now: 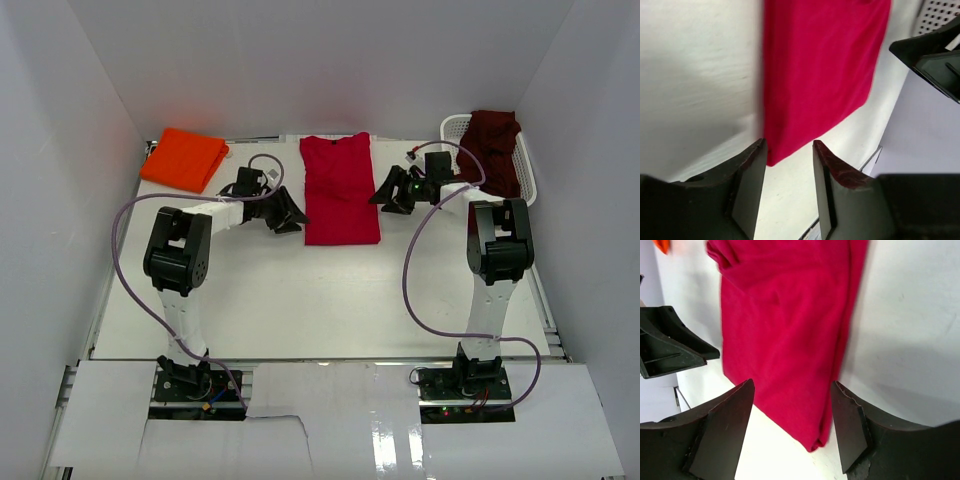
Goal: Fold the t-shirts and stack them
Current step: Fold the folded rectangular tshirt in 1/3 of the way
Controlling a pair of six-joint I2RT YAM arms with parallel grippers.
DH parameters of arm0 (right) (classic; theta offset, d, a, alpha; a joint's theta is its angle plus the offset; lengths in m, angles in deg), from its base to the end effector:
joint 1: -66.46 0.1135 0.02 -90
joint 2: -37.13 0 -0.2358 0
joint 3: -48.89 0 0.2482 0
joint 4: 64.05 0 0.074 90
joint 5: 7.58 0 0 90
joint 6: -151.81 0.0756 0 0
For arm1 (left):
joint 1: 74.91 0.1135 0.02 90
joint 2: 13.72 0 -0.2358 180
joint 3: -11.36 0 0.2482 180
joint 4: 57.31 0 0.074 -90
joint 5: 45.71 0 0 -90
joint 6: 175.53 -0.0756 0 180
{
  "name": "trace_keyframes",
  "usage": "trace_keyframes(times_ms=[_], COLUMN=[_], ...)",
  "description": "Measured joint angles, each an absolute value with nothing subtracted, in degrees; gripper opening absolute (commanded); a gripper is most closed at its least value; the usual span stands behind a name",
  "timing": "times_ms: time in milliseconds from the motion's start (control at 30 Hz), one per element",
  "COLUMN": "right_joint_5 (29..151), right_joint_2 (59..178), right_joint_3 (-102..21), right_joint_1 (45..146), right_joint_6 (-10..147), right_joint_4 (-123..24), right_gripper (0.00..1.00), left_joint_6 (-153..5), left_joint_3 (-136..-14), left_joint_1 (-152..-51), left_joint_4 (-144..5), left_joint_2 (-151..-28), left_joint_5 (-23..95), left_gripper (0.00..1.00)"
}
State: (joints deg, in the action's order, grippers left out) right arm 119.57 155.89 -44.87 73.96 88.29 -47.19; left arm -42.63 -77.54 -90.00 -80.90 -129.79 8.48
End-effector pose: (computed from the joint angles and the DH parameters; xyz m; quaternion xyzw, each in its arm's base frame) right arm 0.4485 0.1051 0.1257 0.0146 0.8751 0.3911 0.2847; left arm 0.4037 -0.1547 0.1072 -0.1152 0.8949 -0.4082 0.1391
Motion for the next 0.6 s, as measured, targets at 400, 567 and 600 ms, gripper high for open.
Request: trace_keyframes(times_ms=[400,567,600], right_joint_5=[119.94,120.09,119.87], right_joint_2=[154.86,154.86,154.86], right_joint_3=[-39.34,-39.16,-39.1], right_joint_1=[73.99,74.27,74.42], right_joint_6=[86.2,85.96,85.72], right_joint_4=[-42.47,-42.47,-42.44], right_gripper=[0.7,0.61,0.57], left_joint_6=[-43.75,-43.75,-43.75], left_joint_3=[-72.41,-72.43,-72.43], left_joint_1=[-89.32,-89.34,-89.34], left_joint_4=[-78.63,-78.41,-78.3], left_joint_2=[-129.79,-129.83,-129.87], left_joint_5=[8.94,8.94,8.94], left_gripper=[0.54,0.56,0.56])
